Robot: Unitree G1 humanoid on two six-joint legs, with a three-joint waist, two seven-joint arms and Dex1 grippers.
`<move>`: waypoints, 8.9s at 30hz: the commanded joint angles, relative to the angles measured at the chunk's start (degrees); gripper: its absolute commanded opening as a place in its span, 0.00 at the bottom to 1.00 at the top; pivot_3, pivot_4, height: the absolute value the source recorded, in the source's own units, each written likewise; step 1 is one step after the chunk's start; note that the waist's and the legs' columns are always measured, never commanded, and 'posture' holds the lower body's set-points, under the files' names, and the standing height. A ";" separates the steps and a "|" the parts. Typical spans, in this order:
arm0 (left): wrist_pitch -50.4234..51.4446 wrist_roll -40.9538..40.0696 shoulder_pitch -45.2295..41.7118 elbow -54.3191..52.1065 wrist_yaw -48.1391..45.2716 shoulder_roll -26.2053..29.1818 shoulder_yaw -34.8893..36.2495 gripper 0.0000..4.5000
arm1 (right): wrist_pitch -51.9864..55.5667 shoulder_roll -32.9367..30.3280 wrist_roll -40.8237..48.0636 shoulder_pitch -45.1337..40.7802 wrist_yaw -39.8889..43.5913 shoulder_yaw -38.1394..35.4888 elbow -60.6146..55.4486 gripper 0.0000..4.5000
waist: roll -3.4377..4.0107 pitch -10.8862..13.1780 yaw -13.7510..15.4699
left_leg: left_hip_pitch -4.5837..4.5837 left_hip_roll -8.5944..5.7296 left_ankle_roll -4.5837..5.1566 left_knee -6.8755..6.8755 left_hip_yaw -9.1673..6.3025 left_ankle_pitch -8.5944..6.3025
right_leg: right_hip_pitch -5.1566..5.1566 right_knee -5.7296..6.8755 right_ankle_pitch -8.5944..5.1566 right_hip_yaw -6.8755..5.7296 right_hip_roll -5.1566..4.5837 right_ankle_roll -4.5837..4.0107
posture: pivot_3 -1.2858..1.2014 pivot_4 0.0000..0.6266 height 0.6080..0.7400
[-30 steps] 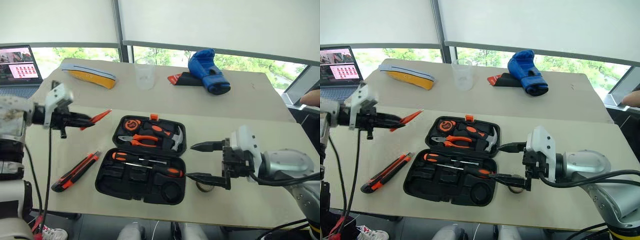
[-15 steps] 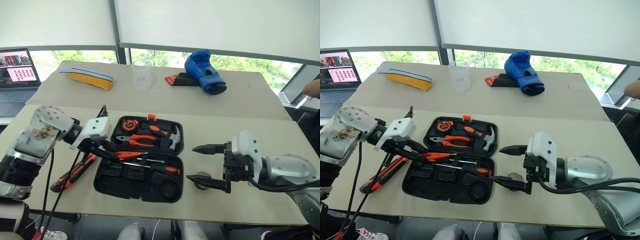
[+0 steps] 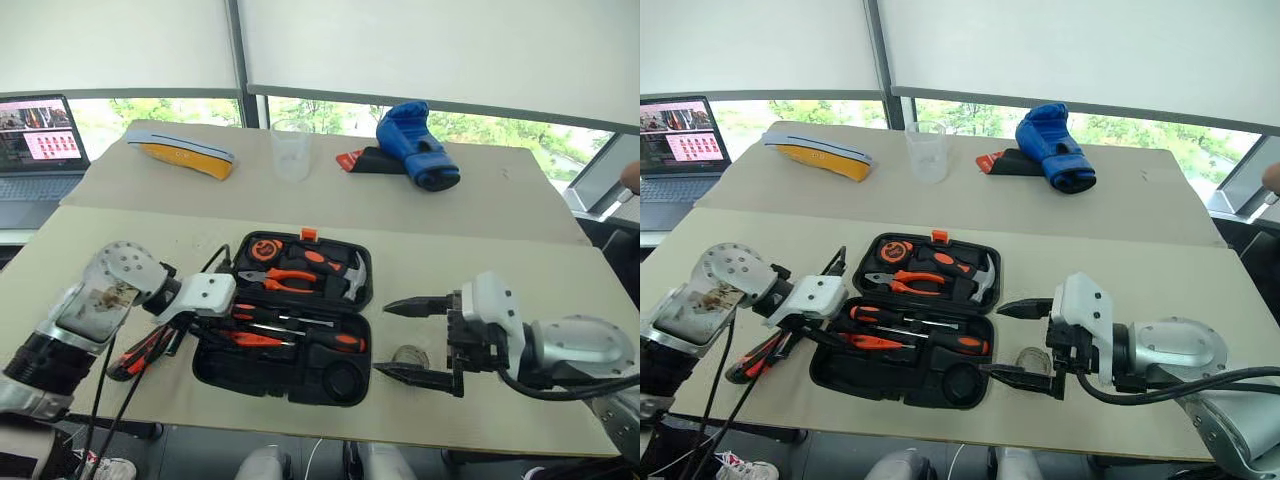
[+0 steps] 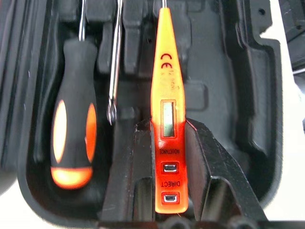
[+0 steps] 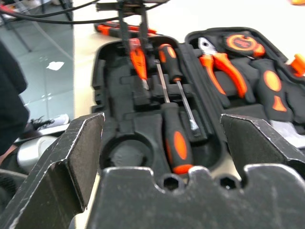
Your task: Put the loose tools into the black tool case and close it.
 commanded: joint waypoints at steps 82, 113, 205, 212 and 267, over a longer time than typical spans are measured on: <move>-19.13 -4.11 13.23 9.50 10.32 -8.46 7.17 0.01 | -2.86 0.39 -0.06 1.32 -0.92 1.49 0.70 1.00 | 0.40 -0.25 -0.51 | 0.24 0.06 0.08 0.06 -0.04 -0.06 | 0.14 0.03 0.01 0.05 -0.05 0.02 | 0.52 0.24 0.98; -8.18 -8.07 18.33 -0.82 11.17 -4.94 9.89 0.01 | -3.55 0.71 -0.85 1.96 -1.30 2.58 1.20 1.00 | 0.41 -0.24 -0.32 | 0.13 0.06 0.06 0.02 -0.05 -0.05 | 0.06 0.01 -0.01 0.01 -0.05 0.02 | 0.52 0.24 0.98; 14.11 -19.20 56.21 -8.20 23.70 -0.94 59.03 0.99 | -8.73 8.26 -5.06 -18.16 14.70 17.19 15.99 1.00 | 0.56 -0.22 0.15 | -0.07 0.10 -0.03 -0.15 -0.23 0.01 | -0.17 -0.04 -0.13 -0.33 -0.24 -0.14 | 0.52 0.24 0.98; 8.96 -11.50 47.10 2.69 24.63 2.95 44.78 0.99 | -8.03 7.98 -5.62 -17.61 14.28 16.79 14.65 1.00 | 0.58 -0.22 -0.03 | -0.01 0.12 -0.11 -0.17 -0.22 0.04 | -0.16 0.05 -0.08 -0.31 -0.19 -0.20 | 0.52 0.24 0.98; -9.96 -12.08 11.94 -5.18 -1.44 9.57 6.89 0.40 | -8.73 -1.70 -5.73 -1.27 10.17 7.32 3.35 1.00 | 0.65 -0.24 -0.35 | -0.05 0.11 -0.16 -0.12 -0.16 -0.02 | -0.12 0.05 -0.30 -0.17 -0.01 0.27 | 0.52 0.24 0.98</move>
